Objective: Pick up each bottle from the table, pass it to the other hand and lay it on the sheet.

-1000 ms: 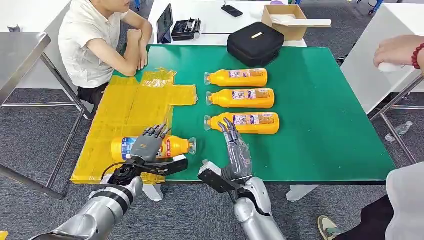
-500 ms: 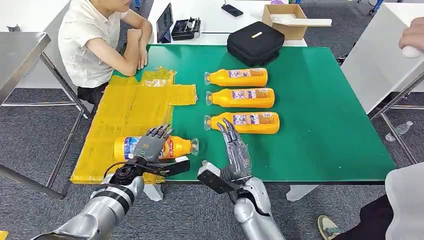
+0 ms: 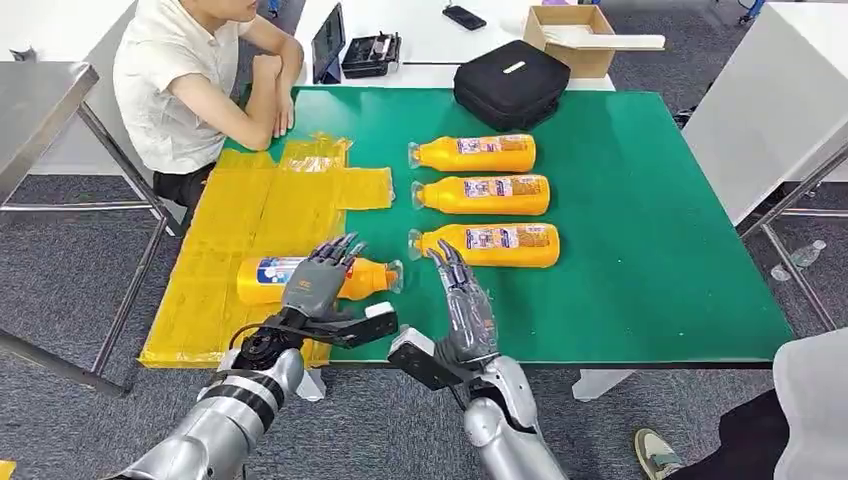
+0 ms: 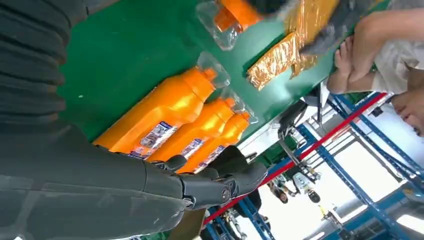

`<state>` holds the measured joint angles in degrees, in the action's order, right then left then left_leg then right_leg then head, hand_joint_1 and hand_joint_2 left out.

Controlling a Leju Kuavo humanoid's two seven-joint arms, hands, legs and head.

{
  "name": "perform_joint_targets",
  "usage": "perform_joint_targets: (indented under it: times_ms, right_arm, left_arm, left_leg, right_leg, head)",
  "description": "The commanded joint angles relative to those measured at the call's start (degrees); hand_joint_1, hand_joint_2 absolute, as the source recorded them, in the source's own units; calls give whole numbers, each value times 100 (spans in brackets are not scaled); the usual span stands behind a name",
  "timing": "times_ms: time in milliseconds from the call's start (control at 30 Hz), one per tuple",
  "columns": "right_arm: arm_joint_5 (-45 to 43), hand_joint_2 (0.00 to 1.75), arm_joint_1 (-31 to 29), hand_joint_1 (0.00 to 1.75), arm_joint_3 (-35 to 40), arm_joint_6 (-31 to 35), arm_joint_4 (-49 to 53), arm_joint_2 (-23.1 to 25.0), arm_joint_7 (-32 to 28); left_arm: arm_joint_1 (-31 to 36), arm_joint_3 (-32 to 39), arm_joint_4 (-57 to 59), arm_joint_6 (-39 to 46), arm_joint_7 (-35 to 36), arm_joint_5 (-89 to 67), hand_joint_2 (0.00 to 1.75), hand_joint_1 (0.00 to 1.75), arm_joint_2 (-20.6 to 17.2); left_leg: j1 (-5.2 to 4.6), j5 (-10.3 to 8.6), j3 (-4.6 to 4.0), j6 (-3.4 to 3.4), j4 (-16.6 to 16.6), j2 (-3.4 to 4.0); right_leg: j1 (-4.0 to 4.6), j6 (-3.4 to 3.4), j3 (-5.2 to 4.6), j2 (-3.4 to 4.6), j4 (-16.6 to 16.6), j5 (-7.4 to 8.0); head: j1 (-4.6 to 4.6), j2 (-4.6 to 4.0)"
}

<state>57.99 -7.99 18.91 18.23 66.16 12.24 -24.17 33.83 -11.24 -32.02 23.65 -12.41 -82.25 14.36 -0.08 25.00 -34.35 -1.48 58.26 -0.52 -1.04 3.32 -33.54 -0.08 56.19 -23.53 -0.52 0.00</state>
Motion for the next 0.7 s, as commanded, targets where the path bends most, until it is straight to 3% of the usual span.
perform_joint_targets:
  times_ms: [33,267,533,700]
  right_arm:
    - [55,175,-112,0,34,-30,-154,-65,60]
    - [146,175,-139,0,51,1,-165,-33,131]
    - [163,175,-116,0,27,5,-134,-35,145]
    - [214,175,14,0,-55,35,40,-52,190]
  left_arm:
    - [-157,-521,-1066,-50,-44,112,175,0,23]
    - [-376,-874,-1926,-88,-126,199,175,0,67]
    - [-461,-931,-2156,-89,-122,279,175,0,43]
    - [-862,-1114,-3148,-484,-376,855,175,0,129]
  left_leg:
    - [9,13,17,12,3,5]
    - [4,5,-5,7,2,4]
    - [7,11,12,12,-3,14]
    - [2,4,-9,4,0,4]
  right_leg:
    - [10,-21,17,0,1,-11]
    - [5,-12,-7,0,2,-5]
    - [9,-20,7,8,-3,-8]
    - [3,-8,-12,1,0,-3]
  head:
    - [0,0]
    - [0,0]
    - [0,0]
    - [2,0]
